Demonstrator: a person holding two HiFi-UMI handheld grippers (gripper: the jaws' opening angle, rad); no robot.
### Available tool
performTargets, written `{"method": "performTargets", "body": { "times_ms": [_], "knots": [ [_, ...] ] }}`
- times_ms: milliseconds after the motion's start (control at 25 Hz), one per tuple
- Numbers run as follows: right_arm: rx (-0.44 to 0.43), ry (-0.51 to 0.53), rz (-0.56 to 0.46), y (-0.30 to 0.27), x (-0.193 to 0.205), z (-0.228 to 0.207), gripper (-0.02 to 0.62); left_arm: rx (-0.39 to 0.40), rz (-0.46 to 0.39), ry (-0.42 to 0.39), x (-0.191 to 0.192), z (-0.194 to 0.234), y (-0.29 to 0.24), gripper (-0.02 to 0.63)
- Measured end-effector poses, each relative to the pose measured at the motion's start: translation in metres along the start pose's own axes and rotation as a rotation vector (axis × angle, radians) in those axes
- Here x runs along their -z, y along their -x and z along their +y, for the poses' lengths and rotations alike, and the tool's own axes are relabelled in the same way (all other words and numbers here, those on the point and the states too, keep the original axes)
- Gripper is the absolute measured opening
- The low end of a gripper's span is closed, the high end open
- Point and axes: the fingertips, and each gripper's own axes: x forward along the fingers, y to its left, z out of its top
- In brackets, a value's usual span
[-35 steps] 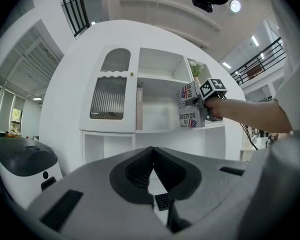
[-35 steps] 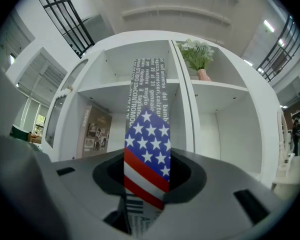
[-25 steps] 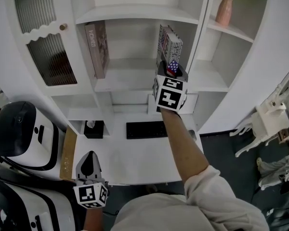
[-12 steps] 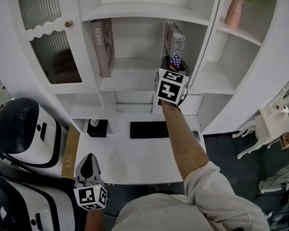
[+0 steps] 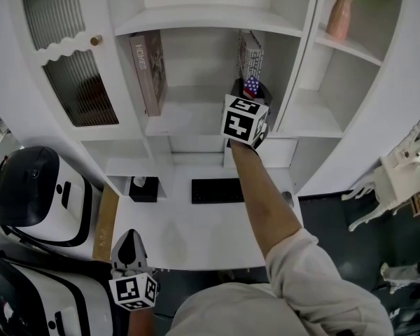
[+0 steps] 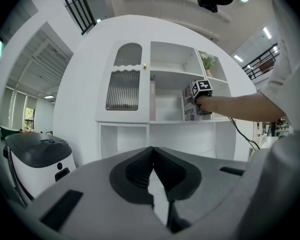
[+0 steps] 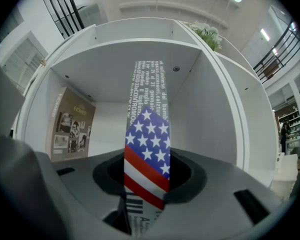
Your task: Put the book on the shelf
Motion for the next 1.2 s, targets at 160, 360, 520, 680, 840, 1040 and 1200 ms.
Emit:
{"method": "performTargets", "body": {
  "times_ms": [160,360,520,680,840,1040,1200],
  "knots": [
    [0.001,0.003,0.0,-0.007,0.001,0.0,0.16,-0.012,0.005,0.001,0.002,0.001,0.003,0.003],
    [0.004,-0.001,0.001,-0.013,0.001,0.0,0.161,-0.024,0.011,0.002,0.004,0.002,0.004,0.003],
    [0.001,-0.003,-0.002,-0.014,0.002,0.0,0.161,-0.028,0.013,0.004,0.006,0.0,0.005,0.003],
    [-0.008,0.0,0.0,-0.013,0.002,0.0,0.166,-0.027,0.013,0.004,0.005,-0.001,0.006,0.003],
    [-0.036,0.018,0.019,-0.012,0.006,0.004,0.219,-0.024,0.013,0.006,0.005,-0.003,0.006,0.003],
    [-0.044,0.035,0.009,-0.007,0.003,0.002,0.232,-0.016,0.013,0.005,0.005,-0.007,0.007,0.003],
    [-0.056,0.042,0.005,-0.002,0.0,0.002,0.232,-0.01,0.013,0.004,0.006,-0.011,0.007,0.003]
  ]
}}
